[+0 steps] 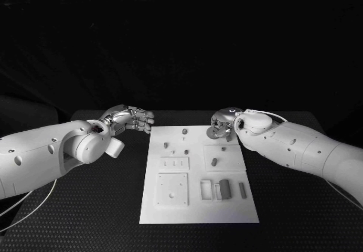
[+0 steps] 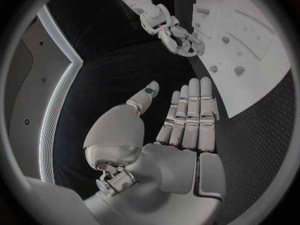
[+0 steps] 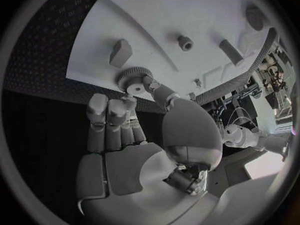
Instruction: Assemble the parts on the task board
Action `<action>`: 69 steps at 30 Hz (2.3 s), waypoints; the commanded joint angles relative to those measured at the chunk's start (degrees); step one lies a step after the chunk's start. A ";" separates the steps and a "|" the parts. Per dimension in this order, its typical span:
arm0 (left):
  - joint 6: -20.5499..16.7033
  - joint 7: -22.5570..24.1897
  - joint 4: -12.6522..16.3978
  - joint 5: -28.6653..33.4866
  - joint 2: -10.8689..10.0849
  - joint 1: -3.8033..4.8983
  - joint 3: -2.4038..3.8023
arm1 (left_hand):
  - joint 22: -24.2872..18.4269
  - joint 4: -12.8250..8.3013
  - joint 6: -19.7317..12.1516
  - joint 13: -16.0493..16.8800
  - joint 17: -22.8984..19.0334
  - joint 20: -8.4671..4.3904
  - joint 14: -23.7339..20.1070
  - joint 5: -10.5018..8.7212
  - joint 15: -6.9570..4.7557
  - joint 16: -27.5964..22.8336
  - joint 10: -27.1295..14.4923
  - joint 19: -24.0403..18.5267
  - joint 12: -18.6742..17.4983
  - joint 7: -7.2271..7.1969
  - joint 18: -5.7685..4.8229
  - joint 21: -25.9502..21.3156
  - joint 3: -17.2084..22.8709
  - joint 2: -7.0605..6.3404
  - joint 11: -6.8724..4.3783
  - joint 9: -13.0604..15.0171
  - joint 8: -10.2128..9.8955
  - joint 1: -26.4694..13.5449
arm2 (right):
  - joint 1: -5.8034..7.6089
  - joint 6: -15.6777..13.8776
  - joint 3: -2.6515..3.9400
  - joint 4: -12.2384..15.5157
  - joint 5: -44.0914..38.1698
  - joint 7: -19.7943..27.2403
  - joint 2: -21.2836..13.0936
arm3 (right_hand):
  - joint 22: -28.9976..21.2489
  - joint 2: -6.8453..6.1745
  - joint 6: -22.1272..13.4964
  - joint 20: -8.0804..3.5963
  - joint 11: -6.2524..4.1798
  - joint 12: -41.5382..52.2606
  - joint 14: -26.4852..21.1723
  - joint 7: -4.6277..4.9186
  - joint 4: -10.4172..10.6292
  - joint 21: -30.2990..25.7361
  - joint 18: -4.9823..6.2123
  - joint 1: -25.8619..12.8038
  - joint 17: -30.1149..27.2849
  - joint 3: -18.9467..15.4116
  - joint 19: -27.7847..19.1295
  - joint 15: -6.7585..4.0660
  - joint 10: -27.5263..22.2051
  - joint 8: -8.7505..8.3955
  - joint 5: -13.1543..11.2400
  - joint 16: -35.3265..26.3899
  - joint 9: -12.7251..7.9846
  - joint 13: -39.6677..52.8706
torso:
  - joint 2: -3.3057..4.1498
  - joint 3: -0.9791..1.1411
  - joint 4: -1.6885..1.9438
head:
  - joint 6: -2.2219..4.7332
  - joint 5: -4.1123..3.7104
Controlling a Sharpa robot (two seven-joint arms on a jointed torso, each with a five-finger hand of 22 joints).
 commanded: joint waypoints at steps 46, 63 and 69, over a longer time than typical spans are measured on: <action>-0.19 0.54 0.42 -0.12 -0.43 0.20 0.05 | 0.04 0.04 -0.06 0.07 0.19 -0.27 0.15 0.02 0.30 -0.41 0.23 0.03 -0.52 0.04 1.19 -0.44 -0.18 -0.16 0.12 -0.03 -0.33 -0.18 | 0.99 -8.95 -0.37 15.45 -13.40 -5.84 0.17 | 0.65 2.98 7.31 -0.24 -1.35 0.79 0.92 0.18 0.26 0.50 4.87 -1.08 -0.10 0.06 0.69 -1.29 1.26 1.17 0.12 -0.18 0.75 -2.10 | -0.17 -0.05 -0.04 | 1.39 0.50; -0.09 0.56 0.46 -0.12 -0.06 0.20 0.05 | 0.05 0.05 -0.07 0.08 0.25 -0.26 0.18 0.02 0.30 -0.47 0.25 0.05 -0.58 0.04 1.19 -0.47 -0.16 -0.15 0.12 -0.03 -0.34 -0.16 | -0.15 -8.24 -3.12 13.18 -16.04 -6.89 4.94 | 0.58 2.43 7.33 -0.40 -1.38 0.79 1.10 0.15 0.45 0.45 4.87 -0.85 -0.16 0.25 0.90 -1.33 1.41 0.99 0.12 -0.27 0.71 -2.34 | 0.01 -0.13 0.23 | 1.53 0.57; -0.07 0.56 0.46 -0.12 -0.01 0.20 0.05 | 0.06 0.05 -0.07 0.09 0.27 -0.26 0.19 0.02 0.30 -0.49 0.26 0.06 -0.60 0.04 1.19 -0.48 -0.17 -0.16 0.12 -0.03 -0.34 -0.17 | -0.67 -9.25 -3.88 12.42 -17.63 -7.42 5.50 | 0.56 2.36 7.26 -0.42 -1.37 0.77 1.11 0.17 0.49 0.42 4.87 -0.83 -0.17 0.28 0.93 -1.33 1.42 0.91 0.12 -0.30 0.68 -2.39 | 0.02 -0.04 0.10 | 1.36 0.71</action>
